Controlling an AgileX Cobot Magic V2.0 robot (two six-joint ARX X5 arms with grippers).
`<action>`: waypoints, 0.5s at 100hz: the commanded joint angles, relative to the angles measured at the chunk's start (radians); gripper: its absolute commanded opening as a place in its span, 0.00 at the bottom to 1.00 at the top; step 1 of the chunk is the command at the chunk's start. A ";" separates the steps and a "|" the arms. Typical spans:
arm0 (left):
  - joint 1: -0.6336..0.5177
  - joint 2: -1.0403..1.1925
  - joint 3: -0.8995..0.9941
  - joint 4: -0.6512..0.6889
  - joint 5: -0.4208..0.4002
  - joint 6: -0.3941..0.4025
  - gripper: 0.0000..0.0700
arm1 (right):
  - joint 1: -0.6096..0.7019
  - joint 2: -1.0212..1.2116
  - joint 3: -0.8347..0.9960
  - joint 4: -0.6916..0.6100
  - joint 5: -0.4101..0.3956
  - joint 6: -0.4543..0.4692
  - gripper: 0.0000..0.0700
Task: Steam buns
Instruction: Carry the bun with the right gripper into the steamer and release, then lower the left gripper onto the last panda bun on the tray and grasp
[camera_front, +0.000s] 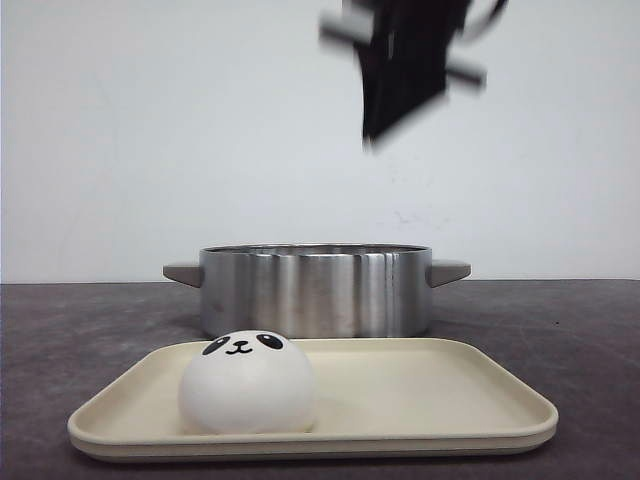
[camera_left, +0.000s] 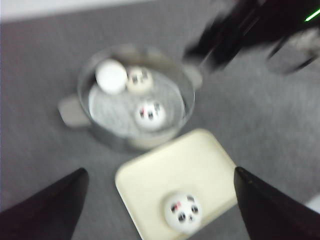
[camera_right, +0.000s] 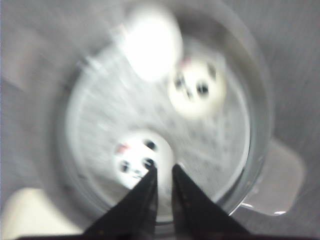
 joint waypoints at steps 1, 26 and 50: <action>-0.026 0.008 -0.052 0.027 0.023 -0.072 0.79 | 0.046 -0.081 0.024 -0.001 0.018 -0.019 0.03; -0.129 0.016 -0.363 0.216 0.080 -0.223 0.79 | 0.219 -0.370 0.024 0.007 0.111 -0.040 0.02; -0.164 0.133 -0.455 0.274 0.139 -0.264 0.83 | 0.279 -0.496 0.024 0.018 0.200 -0.025 0.02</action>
